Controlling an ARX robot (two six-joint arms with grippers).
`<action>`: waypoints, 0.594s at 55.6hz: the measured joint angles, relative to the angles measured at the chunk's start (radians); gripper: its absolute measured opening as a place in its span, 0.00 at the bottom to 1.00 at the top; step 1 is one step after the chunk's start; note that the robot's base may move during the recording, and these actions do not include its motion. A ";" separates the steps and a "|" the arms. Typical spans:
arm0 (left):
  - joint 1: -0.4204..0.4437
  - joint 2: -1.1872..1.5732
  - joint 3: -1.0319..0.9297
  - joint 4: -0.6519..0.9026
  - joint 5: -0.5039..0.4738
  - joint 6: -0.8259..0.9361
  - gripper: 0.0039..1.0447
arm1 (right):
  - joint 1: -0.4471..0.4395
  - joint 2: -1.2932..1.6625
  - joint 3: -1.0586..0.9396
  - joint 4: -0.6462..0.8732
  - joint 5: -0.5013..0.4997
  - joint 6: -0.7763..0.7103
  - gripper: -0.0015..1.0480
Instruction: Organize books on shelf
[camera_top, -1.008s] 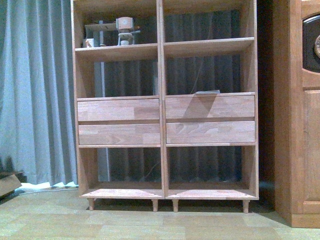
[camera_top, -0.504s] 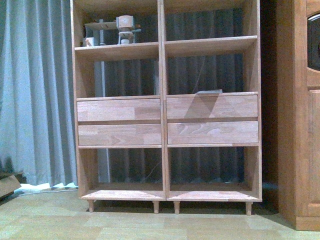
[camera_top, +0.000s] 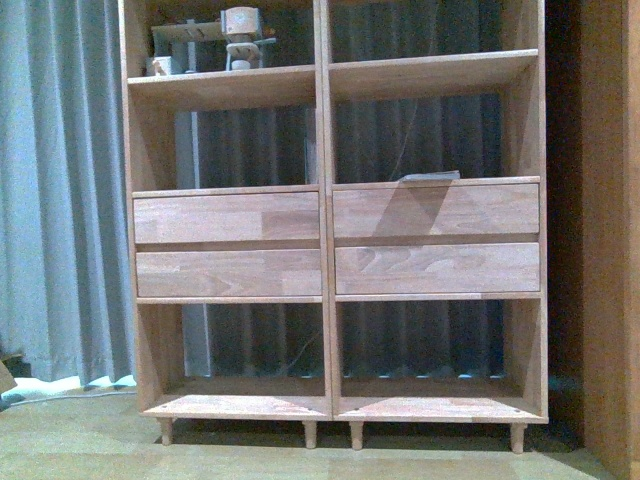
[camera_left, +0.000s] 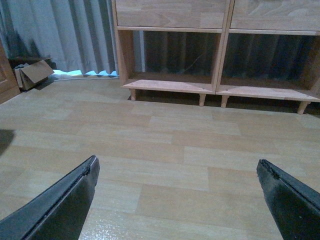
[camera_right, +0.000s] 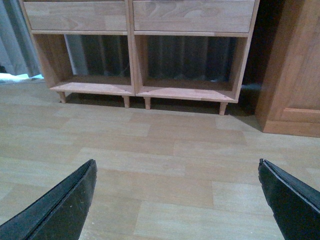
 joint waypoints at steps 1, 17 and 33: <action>0.000 0.000 0.000 0.000 0.000 0.000 0.93 | 0.000 0.000 0.000 0.000 0.000 0.000 0.93; 0.000 0.000 0.000 0.000 0.000 0.000 0.93 | 0.000 0.000 0.000 0.000 0.000 0.000 0.93; 0.000 0.000 0.000 0.000 0.000 0.000 0.93 | 0.000 0.000 0.000 0.000 0.000 0.000 0.93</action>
